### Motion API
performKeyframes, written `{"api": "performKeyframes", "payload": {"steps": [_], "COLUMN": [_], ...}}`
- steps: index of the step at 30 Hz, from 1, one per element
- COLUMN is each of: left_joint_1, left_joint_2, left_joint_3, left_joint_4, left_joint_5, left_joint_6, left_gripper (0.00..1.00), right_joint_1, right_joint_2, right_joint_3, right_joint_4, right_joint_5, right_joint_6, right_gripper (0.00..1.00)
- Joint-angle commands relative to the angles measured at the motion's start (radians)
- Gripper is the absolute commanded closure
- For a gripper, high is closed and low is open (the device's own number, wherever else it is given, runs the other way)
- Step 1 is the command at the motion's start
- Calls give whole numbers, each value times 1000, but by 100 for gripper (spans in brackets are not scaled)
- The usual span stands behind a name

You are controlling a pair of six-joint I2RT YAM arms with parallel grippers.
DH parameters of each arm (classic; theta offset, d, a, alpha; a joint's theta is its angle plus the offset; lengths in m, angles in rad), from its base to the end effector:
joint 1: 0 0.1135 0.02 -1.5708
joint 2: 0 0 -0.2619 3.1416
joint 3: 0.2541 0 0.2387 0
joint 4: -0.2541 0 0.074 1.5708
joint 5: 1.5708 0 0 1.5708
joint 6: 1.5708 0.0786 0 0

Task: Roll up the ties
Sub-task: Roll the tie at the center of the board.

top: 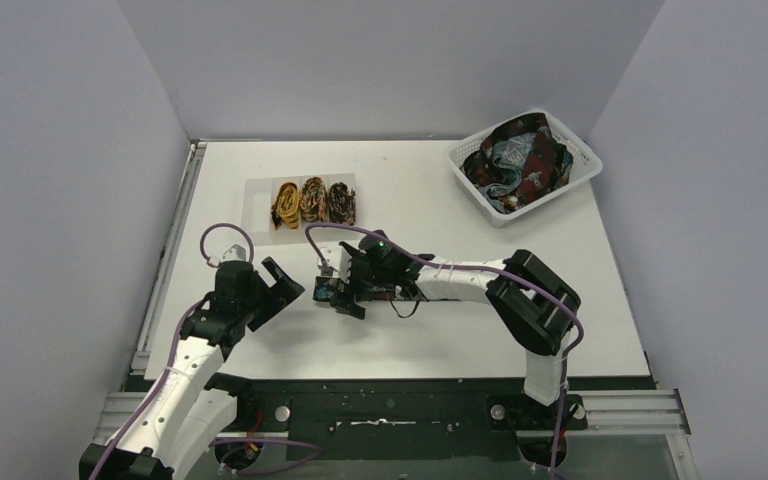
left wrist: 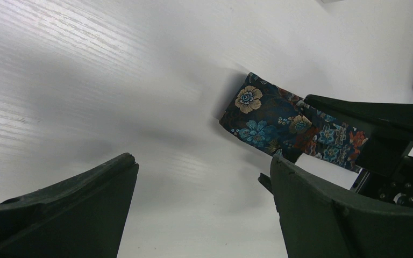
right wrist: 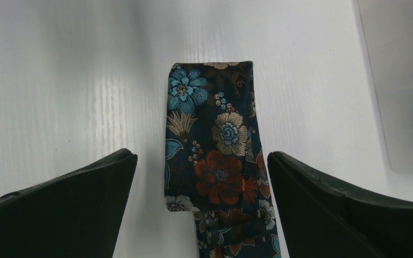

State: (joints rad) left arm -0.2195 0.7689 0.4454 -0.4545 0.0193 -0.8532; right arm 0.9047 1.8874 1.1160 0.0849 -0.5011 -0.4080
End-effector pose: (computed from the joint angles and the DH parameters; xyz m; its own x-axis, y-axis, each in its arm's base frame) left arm 0.1740 -0.0404 0.1720 -0.6246 -0.6324 -0.4582 -0.3641 0.7549 -0.5456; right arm 0.2296 0.3532 0.1537 0.0052 -0.5566 -0.8308 -0.9991 0.0316 -0.0274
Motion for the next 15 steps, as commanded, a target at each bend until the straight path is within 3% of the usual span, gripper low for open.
{"api": "performKeyframes", "payload": {"steps": [1,8,15], "left_joint_1": [9,15,18], "left_joint_2": [-1,3,3], "left_joint_3": [21,23,18], "left_joint_4": [-11,-11,-20], "left_joint_5": [-11,-9,-12], "left_joint_6": [14,15,4], "left_gripper": [9,9,9], "right_joint_1": [-2,-26,-32], "right_joint_2": [55,151,182], "right_joint_3": [95,137,150], "right_joint_4": [-10,-26,-131], "right_joint_5": [-58,-99,-148], "right_joint_6": [-49,-65,-125], "right_gripper": [0,7,44]}}
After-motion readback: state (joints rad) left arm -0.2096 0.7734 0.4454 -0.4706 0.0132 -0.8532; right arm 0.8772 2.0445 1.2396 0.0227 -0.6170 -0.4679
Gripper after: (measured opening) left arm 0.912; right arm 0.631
